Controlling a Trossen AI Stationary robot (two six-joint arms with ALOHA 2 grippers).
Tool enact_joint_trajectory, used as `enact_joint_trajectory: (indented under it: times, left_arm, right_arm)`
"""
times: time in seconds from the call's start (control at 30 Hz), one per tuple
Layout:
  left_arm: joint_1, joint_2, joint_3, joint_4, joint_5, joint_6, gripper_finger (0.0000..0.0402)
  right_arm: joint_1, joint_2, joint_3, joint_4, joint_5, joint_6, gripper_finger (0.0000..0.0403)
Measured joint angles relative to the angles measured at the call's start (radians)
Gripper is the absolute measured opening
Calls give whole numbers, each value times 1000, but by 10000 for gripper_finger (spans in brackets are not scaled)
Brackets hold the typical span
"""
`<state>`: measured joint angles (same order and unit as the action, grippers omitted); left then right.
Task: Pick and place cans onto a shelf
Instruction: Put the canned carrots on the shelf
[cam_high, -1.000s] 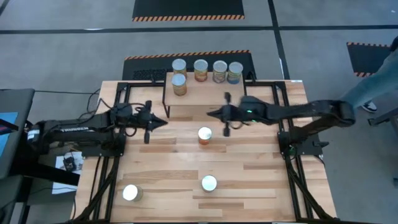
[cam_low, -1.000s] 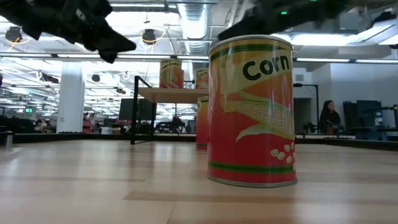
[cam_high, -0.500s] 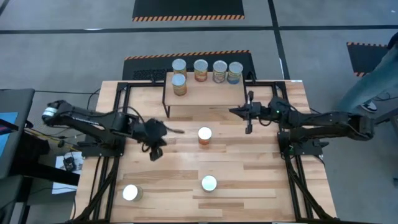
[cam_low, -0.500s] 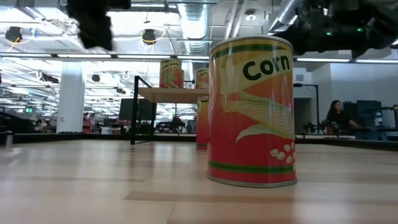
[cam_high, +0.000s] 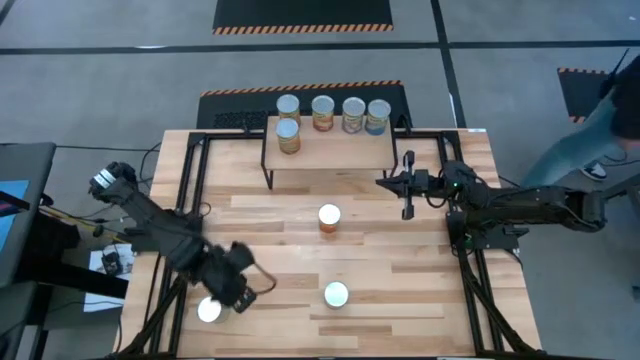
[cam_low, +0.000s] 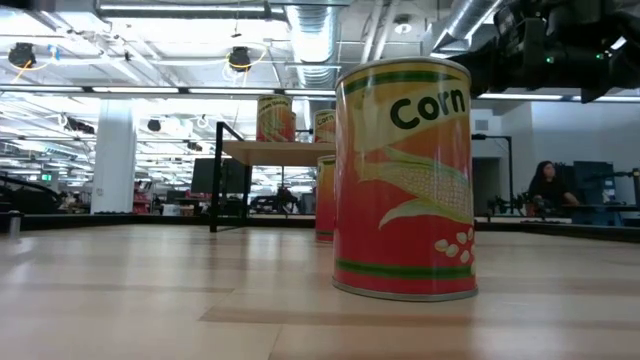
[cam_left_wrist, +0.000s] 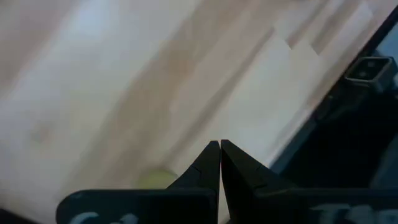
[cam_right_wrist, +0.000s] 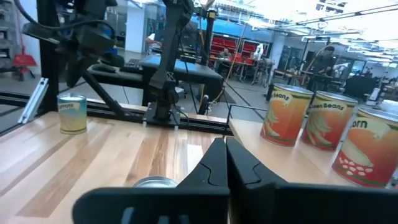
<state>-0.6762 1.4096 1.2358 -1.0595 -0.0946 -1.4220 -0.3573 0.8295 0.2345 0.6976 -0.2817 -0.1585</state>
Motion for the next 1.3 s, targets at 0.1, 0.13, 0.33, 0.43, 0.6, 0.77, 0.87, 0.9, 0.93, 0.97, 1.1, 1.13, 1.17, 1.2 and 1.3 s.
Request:
enact_joint_trajectory:
  times: [0.1, 0.13, 0.33, 0.43, 0.6, 0.77, 0.87, 0.9, 0.93, 0.97, 1.1, 1.13, 1.17, 1.2, 1.3]
  left_arm:
    - [-76, 8, 0, 2, -16, -149, 0]
    - [-94, 12, 0, 0, -17, -186, 0]
    - [-179, 21, 0, -56, 45, -350, 8]
    - [-213, 24, 0, -91, 82, -406, 27]
    - [-252, 57, 0, -71, 89, -451, 69]
    - [-257, 109, 0, -6, 92, -431, 108]
    - [-257, 162, 0, 18, 131, -376, 124]
    - [-257, 179, 0, 16, 153, -360, 128]
    - [-257, 194, 0, 14, 172, -345, 131]
    - [-257, 209, 0, 13, 187, -340, 133]
    - [-263, 238, 6, -2, 189, -347, 137]
    - [-263, 239, 5, -5, 183, -351, 136]
    - [-265, 239, 5, -9, 177, -354, 134]
    - [-266, 239, 5, -16, 172, -366, 130]
    - [-266, 240, 4, -80, 166, -389, 108]
  right_arm:
    - [-9, 1, 0, 2, -9, 8, 3]
    - [-12, 1, 0, 2, -9, 8, 3]
    - [-11, 1, 0, 2, -9, 9, 3]
    - [-11, 4, 0, 3, -9, 9, 4]
    - [-11, 10, 1, 3, -9, 9, 4]
    - [-11, 10, 1, 3, -9, 9, 4]
    - [-11, 10, 1, 3, -9, 9, 5]
    - [-11, 10, 1, 2, -9, 9, 5]
    - [-11, 10, 1, 0, -9, 9, 5]
    - [-11, 10, 1, -2, -9, 7, 5]
    - [-11, 10, 1, -8, -9, 4, 5]
    - [-11, 10, 1, -8, -8, 4, 5]
    - [-11, 10, 1, -8, -8, 3, 5]
    - [-11, 10, 1, -8, -9, 1, 5]
    - [-11, 10, 1, -9, -8, -3, 5]
